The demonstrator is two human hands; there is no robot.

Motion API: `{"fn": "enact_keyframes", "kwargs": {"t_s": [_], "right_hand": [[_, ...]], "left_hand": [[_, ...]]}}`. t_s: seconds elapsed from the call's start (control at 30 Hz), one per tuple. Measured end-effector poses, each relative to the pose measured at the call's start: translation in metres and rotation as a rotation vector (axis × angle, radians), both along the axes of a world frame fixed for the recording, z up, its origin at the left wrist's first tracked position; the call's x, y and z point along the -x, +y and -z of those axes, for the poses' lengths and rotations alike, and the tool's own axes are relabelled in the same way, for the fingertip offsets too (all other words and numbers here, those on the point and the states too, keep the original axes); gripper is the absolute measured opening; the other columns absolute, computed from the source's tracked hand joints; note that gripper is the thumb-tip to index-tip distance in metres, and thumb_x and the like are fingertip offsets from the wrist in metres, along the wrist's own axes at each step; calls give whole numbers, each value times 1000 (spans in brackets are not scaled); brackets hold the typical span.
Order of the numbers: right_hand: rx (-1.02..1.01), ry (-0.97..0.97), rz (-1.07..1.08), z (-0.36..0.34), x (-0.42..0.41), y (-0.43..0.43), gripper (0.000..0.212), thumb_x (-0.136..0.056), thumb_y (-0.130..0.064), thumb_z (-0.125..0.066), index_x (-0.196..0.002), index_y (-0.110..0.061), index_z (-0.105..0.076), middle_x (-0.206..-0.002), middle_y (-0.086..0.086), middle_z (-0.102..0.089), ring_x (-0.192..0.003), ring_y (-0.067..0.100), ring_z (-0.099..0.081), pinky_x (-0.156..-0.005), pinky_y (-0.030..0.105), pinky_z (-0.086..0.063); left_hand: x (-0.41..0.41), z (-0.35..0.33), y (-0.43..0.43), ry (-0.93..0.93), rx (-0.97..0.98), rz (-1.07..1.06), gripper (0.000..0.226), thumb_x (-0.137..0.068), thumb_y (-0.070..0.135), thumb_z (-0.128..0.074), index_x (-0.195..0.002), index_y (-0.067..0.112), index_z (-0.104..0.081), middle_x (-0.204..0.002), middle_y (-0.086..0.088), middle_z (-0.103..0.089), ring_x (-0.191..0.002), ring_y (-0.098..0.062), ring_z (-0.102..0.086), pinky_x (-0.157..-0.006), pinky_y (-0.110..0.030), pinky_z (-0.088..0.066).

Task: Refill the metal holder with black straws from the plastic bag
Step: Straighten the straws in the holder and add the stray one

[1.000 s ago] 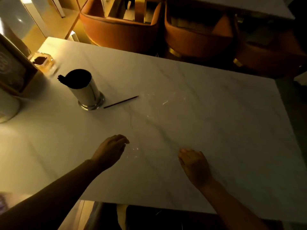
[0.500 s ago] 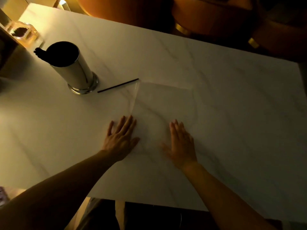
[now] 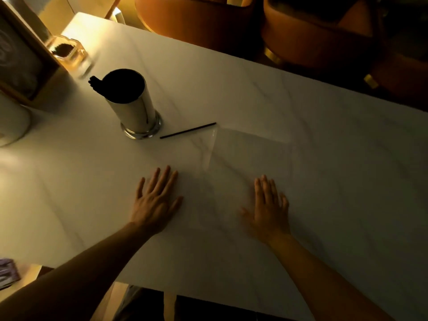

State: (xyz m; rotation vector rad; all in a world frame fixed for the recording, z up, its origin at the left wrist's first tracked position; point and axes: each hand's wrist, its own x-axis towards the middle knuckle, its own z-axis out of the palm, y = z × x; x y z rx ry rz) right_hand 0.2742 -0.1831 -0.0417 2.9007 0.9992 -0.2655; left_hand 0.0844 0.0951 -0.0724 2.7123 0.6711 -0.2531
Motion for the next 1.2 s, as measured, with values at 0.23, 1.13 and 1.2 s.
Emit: {"fn": "enact_keyframes", "kwargs": {"t_s": [0.23, 1.13, 1.2], "right_hand": [[-130, -50, -223, -26, -40, 125, 55, -81, -39, -69, -125, -8, -60, -131, 15, -61, -114, 34, -60, -83, 46, -47], [-631, -20, -195, -120, -42, 322, 11, -79, -1, -63, -87, -3, -55, -80, 10, -54, -62, 22, -53, -57, 21, -46], [-857, -44, -116, -157, -36, 330, 8, -83, -7, -60, -90, -5, -56, -81, 6, -57, -67, 14, -55, -63, 11, -45]], "left_hand": [[53, -8, 109, 74, -11, -257, 79, -90, 80, -1, -159, 43, 13, -170, 9, 18, -155, -16, 20, -127, -50, 7], [49, 9, 228, 13, -34, -215, 80, -94, 79, -8, -158, 40, 20, -169, 3, 20, -154, -18, 27, -126, -55, 9], [48, 7, 229, 13, -35, -218, 80, -94, 79, -6, -158, 40, 20, -169, 3, 20, -153, -18, 27, -126, -55, 10]]}}
